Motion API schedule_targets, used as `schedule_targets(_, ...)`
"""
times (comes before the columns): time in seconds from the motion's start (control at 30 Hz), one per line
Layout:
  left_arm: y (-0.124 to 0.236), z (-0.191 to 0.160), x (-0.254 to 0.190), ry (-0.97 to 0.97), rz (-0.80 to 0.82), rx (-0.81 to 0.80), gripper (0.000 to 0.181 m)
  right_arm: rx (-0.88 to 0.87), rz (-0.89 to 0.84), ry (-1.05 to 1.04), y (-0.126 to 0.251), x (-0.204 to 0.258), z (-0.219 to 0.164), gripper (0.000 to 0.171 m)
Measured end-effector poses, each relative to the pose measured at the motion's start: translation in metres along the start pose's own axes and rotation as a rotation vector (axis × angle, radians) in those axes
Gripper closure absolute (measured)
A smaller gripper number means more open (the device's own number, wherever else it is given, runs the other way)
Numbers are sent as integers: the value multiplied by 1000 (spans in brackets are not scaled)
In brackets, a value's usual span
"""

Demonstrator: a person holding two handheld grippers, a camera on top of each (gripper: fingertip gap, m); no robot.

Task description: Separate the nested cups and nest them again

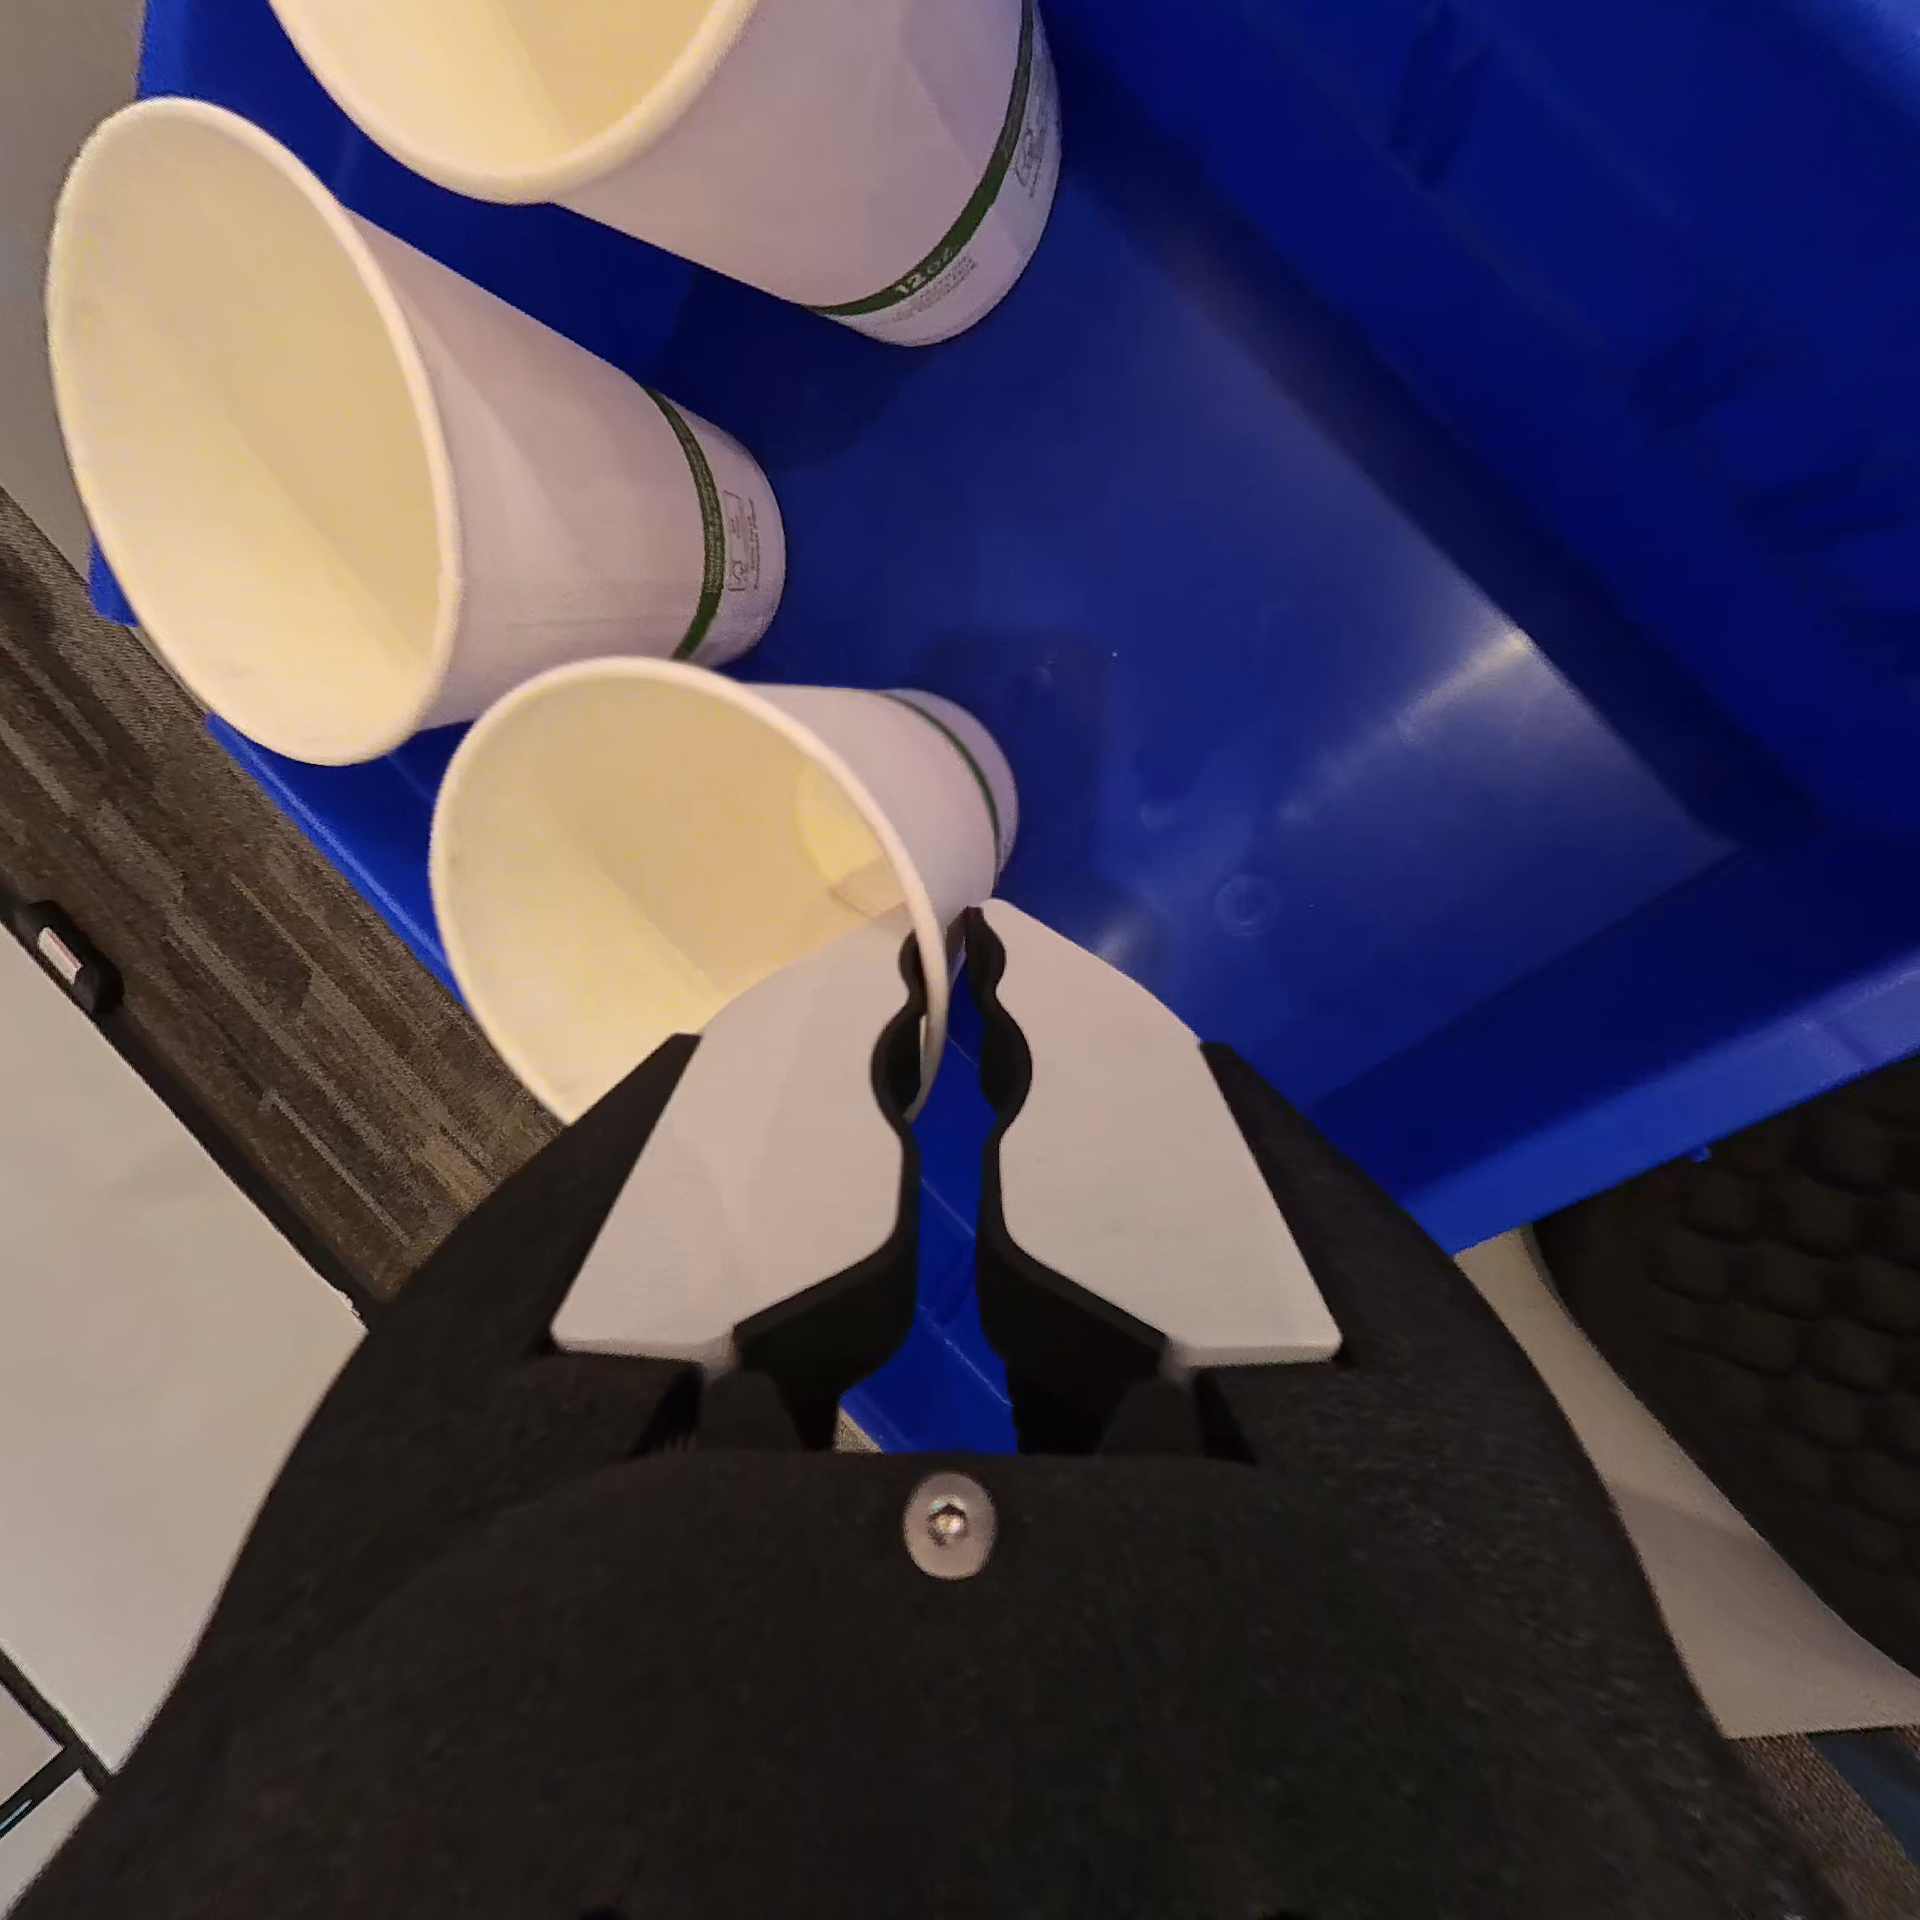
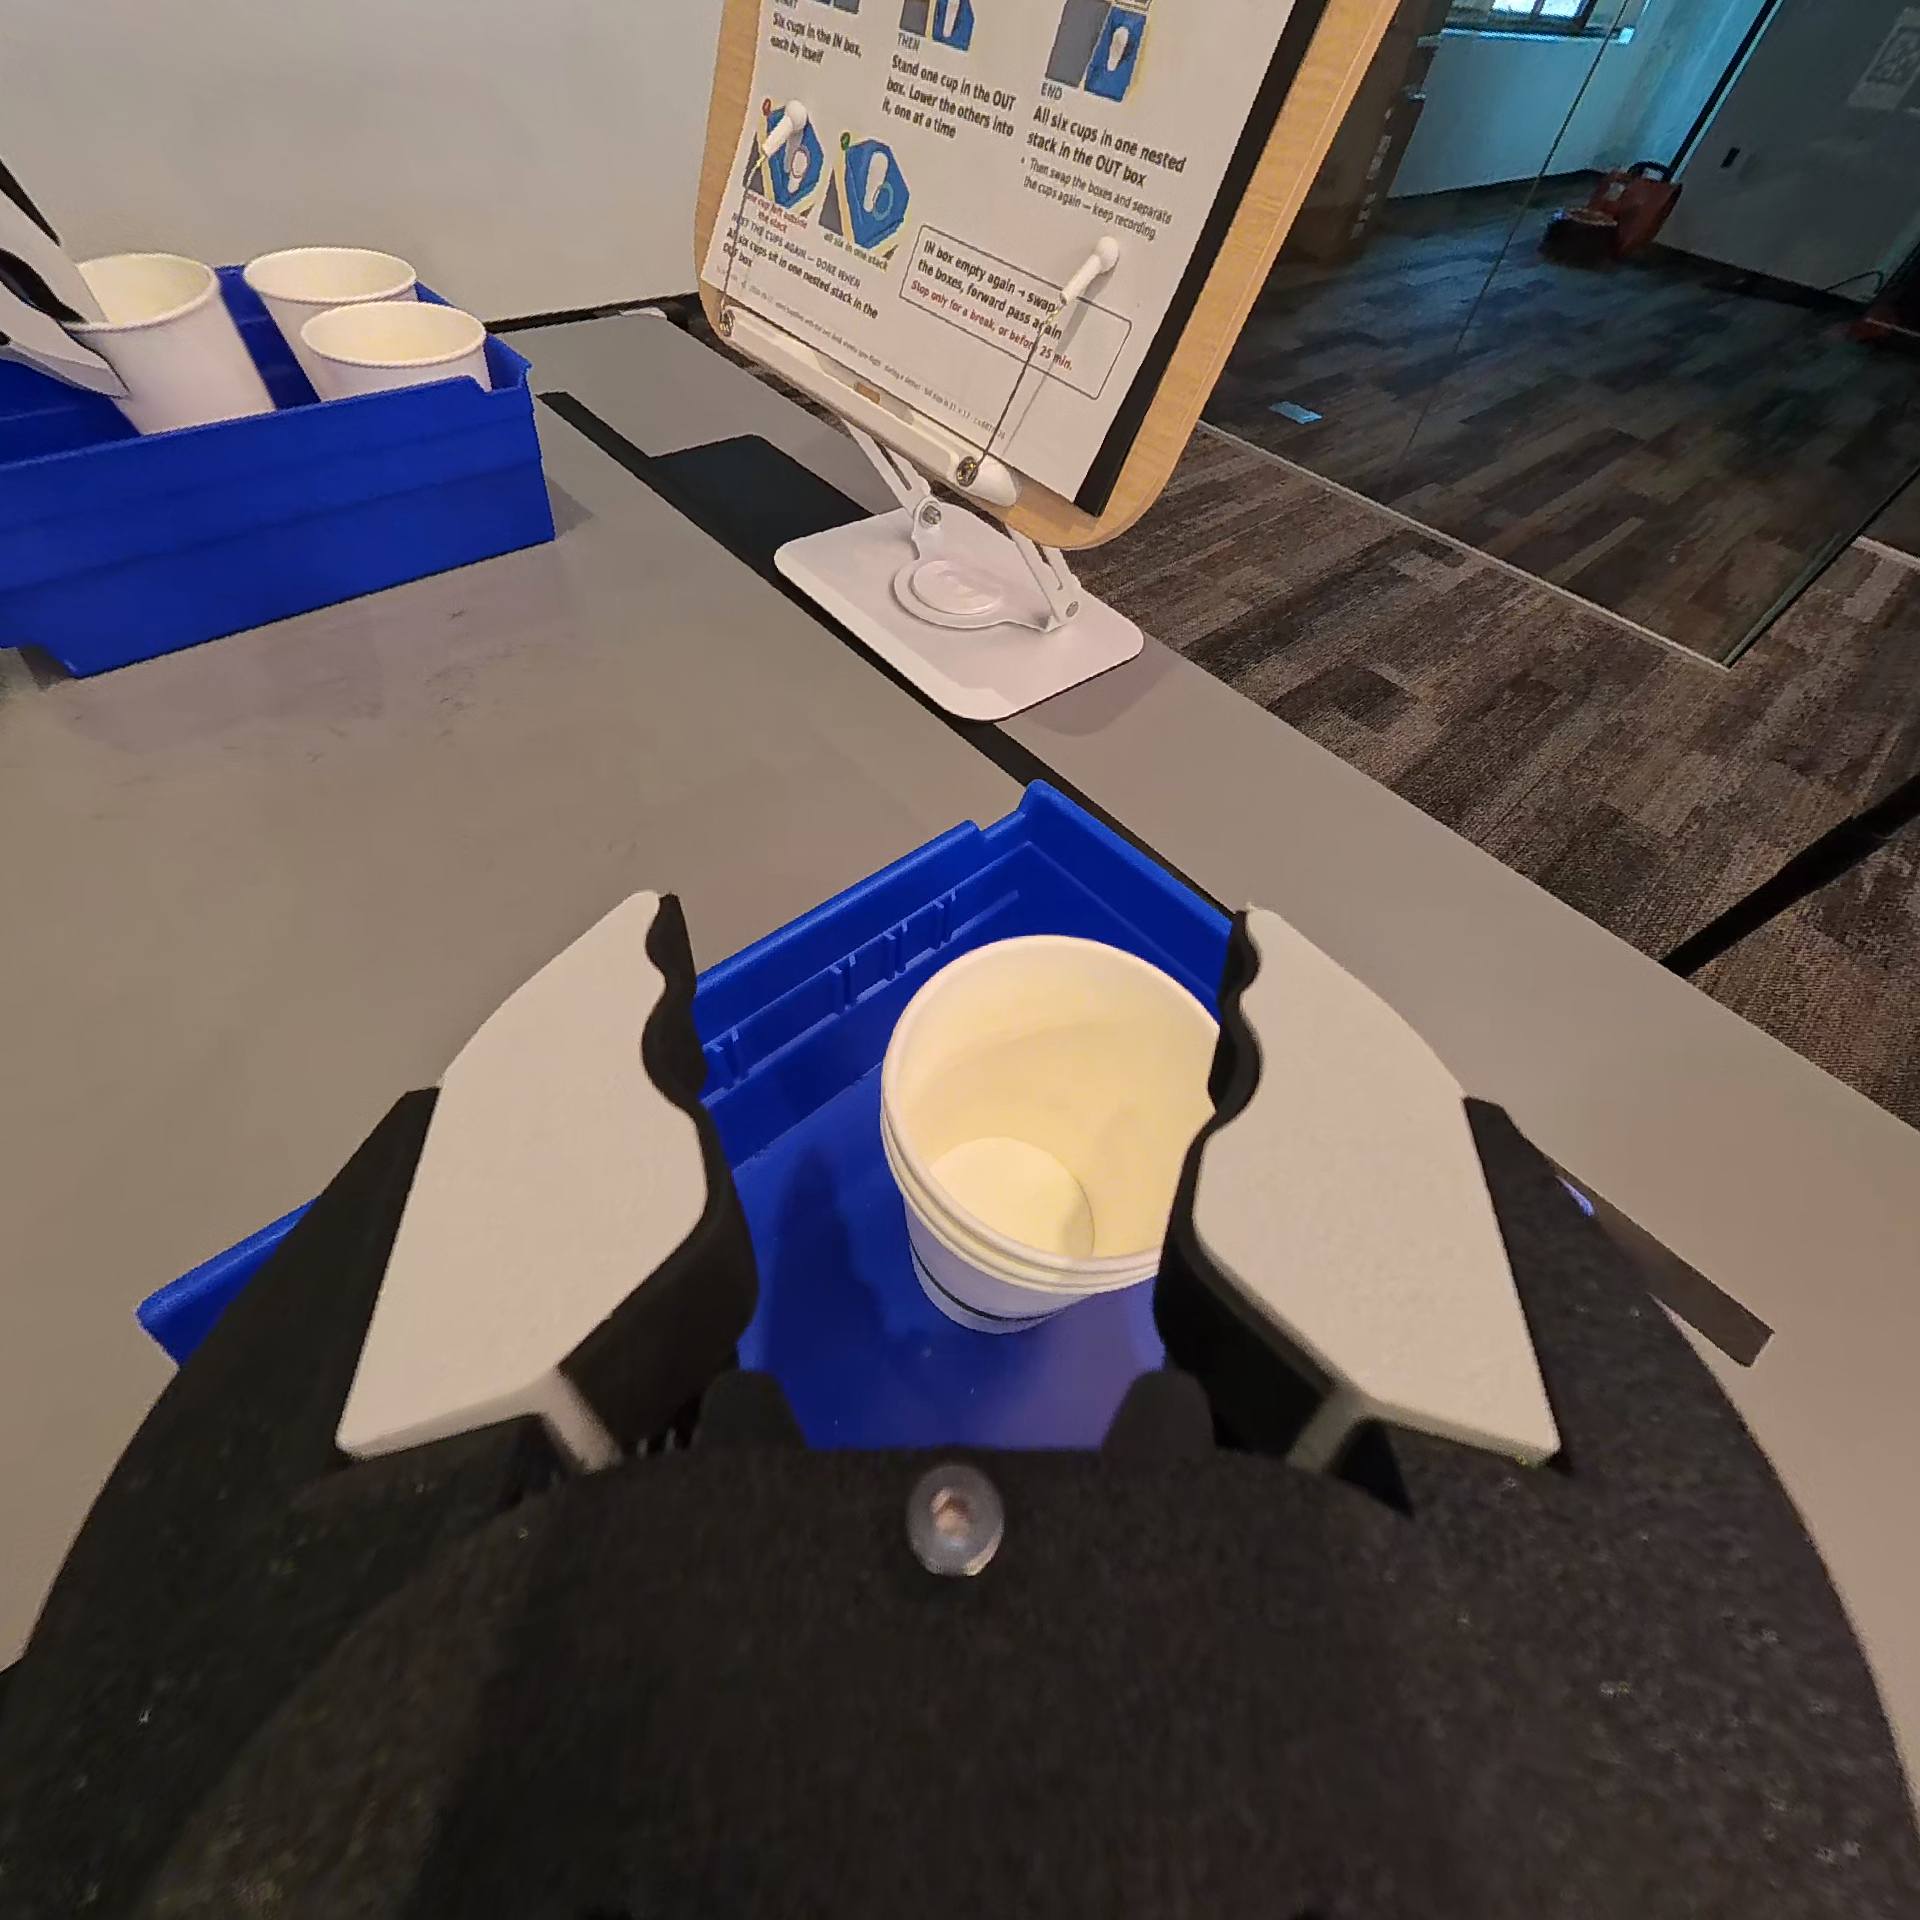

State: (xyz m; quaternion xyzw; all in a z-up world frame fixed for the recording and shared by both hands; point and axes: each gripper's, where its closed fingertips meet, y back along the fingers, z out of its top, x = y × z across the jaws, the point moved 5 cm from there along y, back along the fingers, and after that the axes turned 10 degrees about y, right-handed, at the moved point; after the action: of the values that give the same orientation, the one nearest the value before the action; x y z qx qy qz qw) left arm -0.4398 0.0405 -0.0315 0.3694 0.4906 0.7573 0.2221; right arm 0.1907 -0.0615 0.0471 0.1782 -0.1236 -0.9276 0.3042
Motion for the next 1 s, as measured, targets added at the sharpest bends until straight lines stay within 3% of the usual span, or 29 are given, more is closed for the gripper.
schedule_targets(0.17,7,-10,-8,-36,-16,34,180,16,12,-8,-2,1,-4,76)
schedule_targets(0.3,32,-11,-13,-66,-18,-12,181,8,19,7,-2,3,1,78)
schedule_targets(0.43,89,2,-23,-139,23,-137,181,-31,14,68,4,12,21,80)
schedule_targets(0.57,162,33,-57,-257,-13,-314,181,-167,34,160,14,33,65,83)
schedule_targets(0.77,230,75,-147,-531,-131,-490,181,-440,360,245,11,118,143,83)
schedule_targets(1.0,246,92,-224,-772,-236,-489,181,-479,676,356,-22,207,173,78)
